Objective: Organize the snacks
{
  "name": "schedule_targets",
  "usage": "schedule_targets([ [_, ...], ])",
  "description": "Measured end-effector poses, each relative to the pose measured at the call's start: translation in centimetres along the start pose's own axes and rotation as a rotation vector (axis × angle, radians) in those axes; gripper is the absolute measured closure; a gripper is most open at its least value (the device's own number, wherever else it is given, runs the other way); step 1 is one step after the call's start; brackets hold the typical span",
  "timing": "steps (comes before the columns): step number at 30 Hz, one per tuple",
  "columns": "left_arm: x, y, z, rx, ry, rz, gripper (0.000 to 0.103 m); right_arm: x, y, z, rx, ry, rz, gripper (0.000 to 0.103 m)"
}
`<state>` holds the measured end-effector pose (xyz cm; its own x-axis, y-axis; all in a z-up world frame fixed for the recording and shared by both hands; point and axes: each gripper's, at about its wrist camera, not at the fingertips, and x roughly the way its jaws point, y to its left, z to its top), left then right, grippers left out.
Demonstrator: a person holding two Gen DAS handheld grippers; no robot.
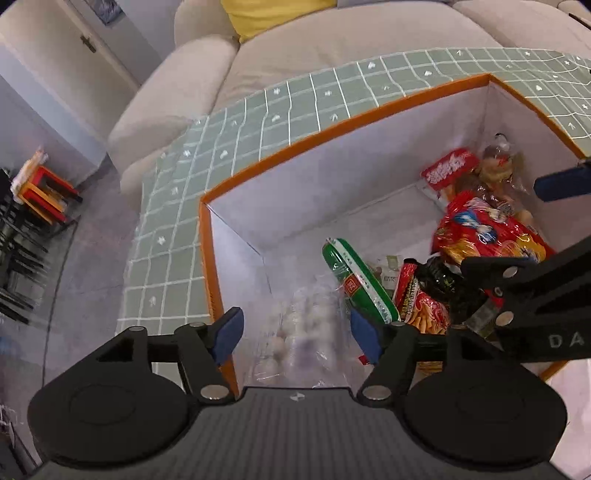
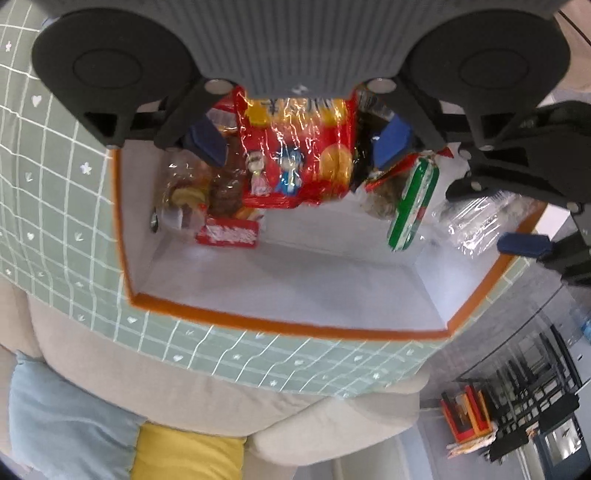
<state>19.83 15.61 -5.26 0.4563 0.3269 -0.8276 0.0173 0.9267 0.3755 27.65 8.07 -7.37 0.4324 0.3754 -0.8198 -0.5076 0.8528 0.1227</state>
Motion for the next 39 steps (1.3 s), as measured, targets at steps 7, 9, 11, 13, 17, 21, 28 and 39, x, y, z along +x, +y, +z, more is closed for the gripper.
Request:
schedule_targets([
  [7,-5.3,1.0,-0.6,-0.101,-0.202,-0.008,0.017,-4.3,0.2,-0.7,-0.076,-0.145,-0.067,0.005],
  [9,-7.3,1.4,-1.0,-0.156,-0.273,-0.026,0.016,-5.8,0.2,-0.9,-0.102,-0.199,-0.101,0.004],
  [11,-9.2,1.6,-1.3,-0.203,-0.339,-0.040,0.016,-7.5,0.0,-1.1,-0.117,-0.248,-0.128,0.004],
  [13,-11.1,1.7,-1.5,-0.239,-0.405,-0.059,0.016,-9.2,-0.2,-1.3,-0.120,-0.295,-0.148,0.004],
  [17,-14.3,1.3,-1.9,-0.274,-0.525,-0.083,0.016,-12.7,-0.7,-2.3,-0.122,-0.394,-0.193,0.004],
  [21,-16.4,0.6,-2.4,-0.305,-0.584,-0.086,0.016,-15.8,-0.9,-3.6,-0.119,-0.446,-0.204,0.004],
  [28,-19.1,-1.4,-4.5,-0.348,-0.685,-0.085,0.014,-20.5,-1.5,-7.4,-0.051,-0.490,-0.234,0.004],
  [39,-20.8,-5.3,-7.1,-0.347,-0.680,-0.063,0.008,-25.1,-1.7,-14.8,-0.015,-0.496,-0.320,0.004],
])
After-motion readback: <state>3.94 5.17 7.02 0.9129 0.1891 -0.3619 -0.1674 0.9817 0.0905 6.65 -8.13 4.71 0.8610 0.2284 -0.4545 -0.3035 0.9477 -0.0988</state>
